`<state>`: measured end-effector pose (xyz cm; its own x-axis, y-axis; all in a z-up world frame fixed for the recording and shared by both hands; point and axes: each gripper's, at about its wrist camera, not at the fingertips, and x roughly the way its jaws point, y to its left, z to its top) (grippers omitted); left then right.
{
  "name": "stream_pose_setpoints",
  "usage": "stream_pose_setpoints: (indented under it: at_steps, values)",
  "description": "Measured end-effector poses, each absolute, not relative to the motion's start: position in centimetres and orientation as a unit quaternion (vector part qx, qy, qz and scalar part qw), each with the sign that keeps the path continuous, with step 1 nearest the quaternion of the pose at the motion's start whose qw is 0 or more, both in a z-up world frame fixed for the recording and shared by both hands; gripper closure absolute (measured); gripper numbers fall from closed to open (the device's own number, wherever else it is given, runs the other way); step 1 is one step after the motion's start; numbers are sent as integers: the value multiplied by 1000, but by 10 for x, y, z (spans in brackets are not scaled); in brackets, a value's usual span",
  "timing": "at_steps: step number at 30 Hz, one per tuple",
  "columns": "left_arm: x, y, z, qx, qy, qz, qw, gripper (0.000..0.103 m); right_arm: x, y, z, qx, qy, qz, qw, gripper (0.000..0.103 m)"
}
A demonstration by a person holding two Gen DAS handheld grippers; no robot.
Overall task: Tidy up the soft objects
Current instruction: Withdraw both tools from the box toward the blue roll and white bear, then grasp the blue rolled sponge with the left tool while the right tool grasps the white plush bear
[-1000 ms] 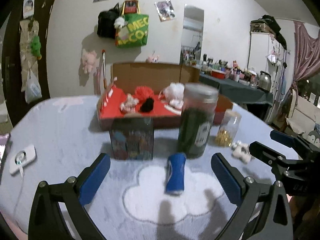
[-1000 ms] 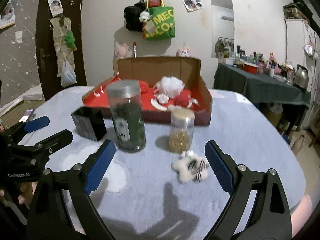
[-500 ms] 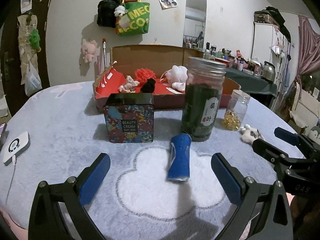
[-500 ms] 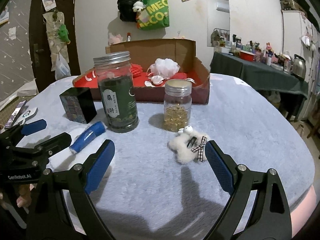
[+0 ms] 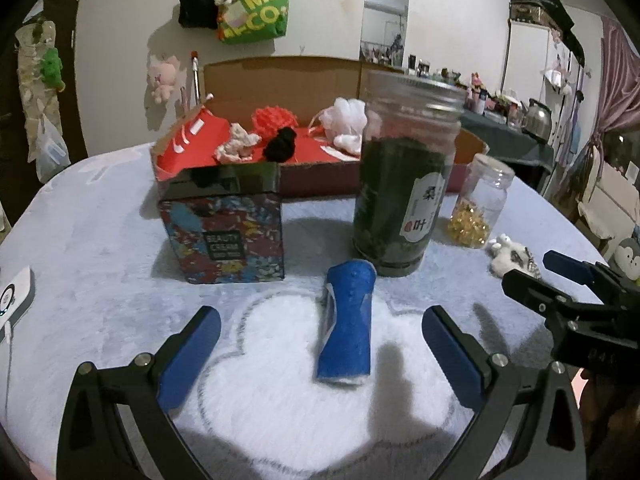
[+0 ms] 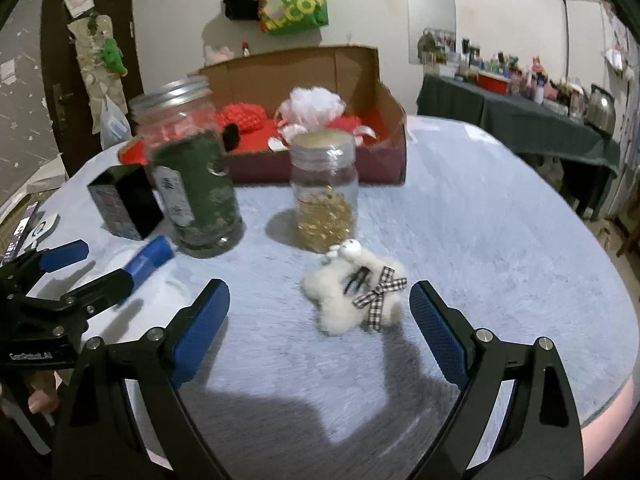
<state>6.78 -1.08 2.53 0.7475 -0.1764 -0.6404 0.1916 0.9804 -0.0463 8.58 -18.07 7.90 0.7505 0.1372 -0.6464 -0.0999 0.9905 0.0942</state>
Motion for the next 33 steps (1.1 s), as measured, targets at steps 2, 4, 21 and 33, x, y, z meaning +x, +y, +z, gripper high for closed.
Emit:
stream_pose_setpoints:
  at_steps: [2, 4, 21, 33]
  values:
    - [73, -13, 25, 14, 349, -98, 932, 4, 91, -184, 76, 31, 358, 65, 931, 11]
    - [78, -13, 24, 17, 358, -98, 929, 8, 97, -190, 74, 35, 368, 64, 927, 11]
    - [79, -24, 23, 53, 383, -151, 910, 79, 103, -189, 74, 25, 378, 115, 918, 64]
    - [78, -19, 35, 43, 377, -183, 907, 79, 87, -149, 90, 54, 360, 212, 907, 90]
